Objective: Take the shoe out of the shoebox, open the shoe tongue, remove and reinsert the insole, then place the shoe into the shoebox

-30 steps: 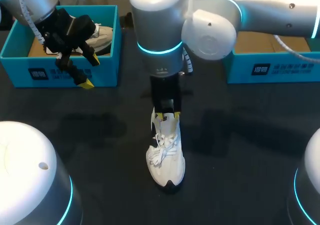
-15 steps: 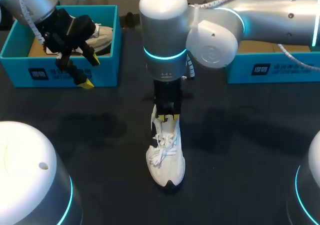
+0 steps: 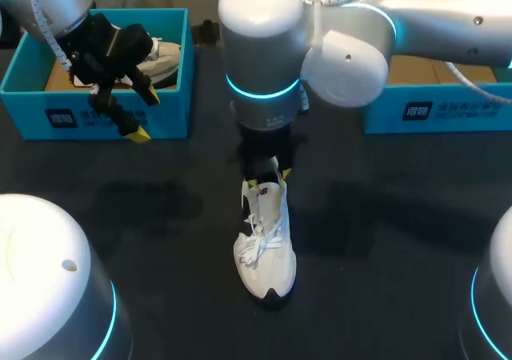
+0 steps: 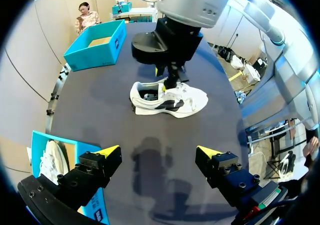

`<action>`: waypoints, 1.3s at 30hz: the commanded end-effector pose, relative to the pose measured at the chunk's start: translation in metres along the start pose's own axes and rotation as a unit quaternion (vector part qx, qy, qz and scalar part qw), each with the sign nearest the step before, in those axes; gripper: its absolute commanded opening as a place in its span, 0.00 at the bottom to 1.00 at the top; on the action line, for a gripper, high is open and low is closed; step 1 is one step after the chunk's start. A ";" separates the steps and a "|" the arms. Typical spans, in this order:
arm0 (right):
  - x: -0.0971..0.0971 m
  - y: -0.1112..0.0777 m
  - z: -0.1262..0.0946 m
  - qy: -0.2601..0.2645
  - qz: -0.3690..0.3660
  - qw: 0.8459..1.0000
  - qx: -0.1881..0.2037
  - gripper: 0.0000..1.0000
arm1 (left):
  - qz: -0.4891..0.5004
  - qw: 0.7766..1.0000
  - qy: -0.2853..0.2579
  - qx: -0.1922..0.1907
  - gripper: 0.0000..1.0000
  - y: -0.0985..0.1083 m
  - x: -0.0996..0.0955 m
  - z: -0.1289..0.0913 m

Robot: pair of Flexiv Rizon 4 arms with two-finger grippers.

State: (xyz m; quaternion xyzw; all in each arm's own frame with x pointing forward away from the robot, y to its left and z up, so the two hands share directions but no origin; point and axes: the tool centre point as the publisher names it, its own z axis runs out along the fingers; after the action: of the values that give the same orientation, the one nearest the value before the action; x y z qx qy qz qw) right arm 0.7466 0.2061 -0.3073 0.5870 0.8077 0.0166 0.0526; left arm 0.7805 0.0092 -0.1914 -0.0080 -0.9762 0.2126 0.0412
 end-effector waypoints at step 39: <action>-0.031 0.052 -0.011 -0.034 -0.431 0.900 -0.060 1.00 | 0.000 1.000 -0.001 -0.002 1.00 0.000 0.001 0.000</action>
State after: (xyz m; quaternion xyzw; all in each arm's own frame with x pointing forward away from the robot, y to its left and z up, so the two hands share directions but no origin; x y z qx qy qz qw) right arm 0.7961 0.1938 -0.2892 0.2716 0.9554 0.0305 0.1116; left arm 0.7805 0.0092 -0.1914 -0.0080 -0.9762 0.2126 0.0412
